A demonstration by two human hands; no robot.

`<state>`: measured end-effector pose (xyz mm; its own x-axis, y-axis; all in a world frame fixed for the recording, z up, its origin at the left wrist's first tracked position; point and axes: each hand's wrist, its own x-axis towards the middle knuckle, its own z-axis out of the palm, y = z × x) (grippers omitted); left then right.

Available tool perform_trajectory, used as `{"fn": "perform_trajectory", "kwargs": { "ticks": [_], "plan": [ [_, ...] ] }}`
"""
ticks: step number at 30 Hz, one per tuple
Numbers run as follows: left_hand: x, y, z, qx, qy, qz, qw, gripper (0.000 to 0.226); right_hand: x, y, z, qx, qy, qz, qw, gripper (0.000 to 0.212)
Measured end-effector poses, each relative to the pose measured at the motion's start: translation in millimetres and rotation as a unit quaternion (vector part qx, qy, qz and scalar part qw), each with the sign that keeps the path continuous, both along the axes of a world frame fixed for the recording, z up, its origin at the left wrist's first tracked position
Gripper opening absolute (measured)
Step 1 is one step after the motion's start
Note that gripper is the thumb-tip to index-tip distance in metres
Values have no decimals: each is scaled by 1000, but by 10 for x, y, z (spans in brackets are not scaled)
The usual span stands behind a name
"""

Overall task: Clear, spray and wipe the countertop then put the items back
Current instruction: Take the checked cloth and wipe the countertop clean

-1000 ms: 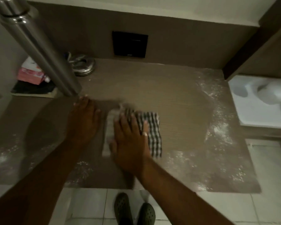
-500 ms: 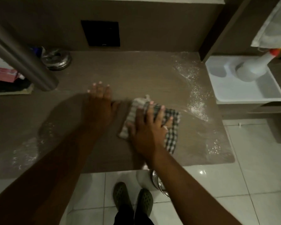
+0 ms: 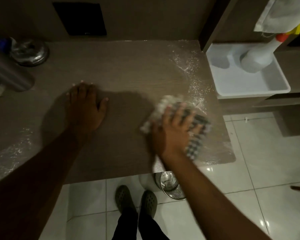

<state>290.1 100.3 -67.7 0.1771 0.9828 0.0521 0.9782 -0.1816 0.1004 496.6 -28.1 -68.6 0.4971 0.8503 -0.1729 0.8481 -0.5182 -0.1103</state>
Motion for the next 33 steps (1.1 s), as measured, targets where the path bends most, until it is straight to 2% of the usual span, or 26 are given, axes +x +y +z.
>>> {"fn": "perform_trajectory", "kwargs": {
  "ticks": [3,6,8,10,12,15,18,20,22,24,26,29,33],
  "plan": [
    [-14,-5,-32,0,-7,-6,1000,67,-770,-193,9,64,31,179,981,68],
    [-23,17,-31,0,-14,-8,1000,71,-680,-618,2,81,44,282,955,66],
    [-18,26,-17,-1,-14,-5,1000,72,-168,-819,-23,73,13,264,962,65],
    [-18,34,-1,-2,-10,-5,1000,74,440,-912,-11,45,-29,183,982,67],
    [-15,39,14,-5,-5,-9,1000,75,924,-874,25,0,-32,94,995,70],
    [-1,39,20,-9,-3,-4,1000,75,1233,-504,15,-18,-6,10,1000,72],
    [8,46,15,-19,0,-1,1000,76,1159,287,-15,-1,7,-59,998,77],
    [9,55,31,-23,4,-8,1000,76,893,781,-8,0,18,-32,999,76],
    [14,39,55,-23,-1,-7,1000,76,480,958,2,30,35,75,996,73],
    [24,3,82,-23,-17,0,1000,77,143,745,20,65,35,208,975,70],
    [44,-19,101,-28,-23,5,999,78,167,330,10,86,19,290,953,67],
    [32,4,120,-36,1,5,999,79,756,-25,-40,77,-10,258,963,67],
    [41,36,139,-41,10,8,999,79,1394,355,-27,31,-20,102,994,71]
  ]
}}
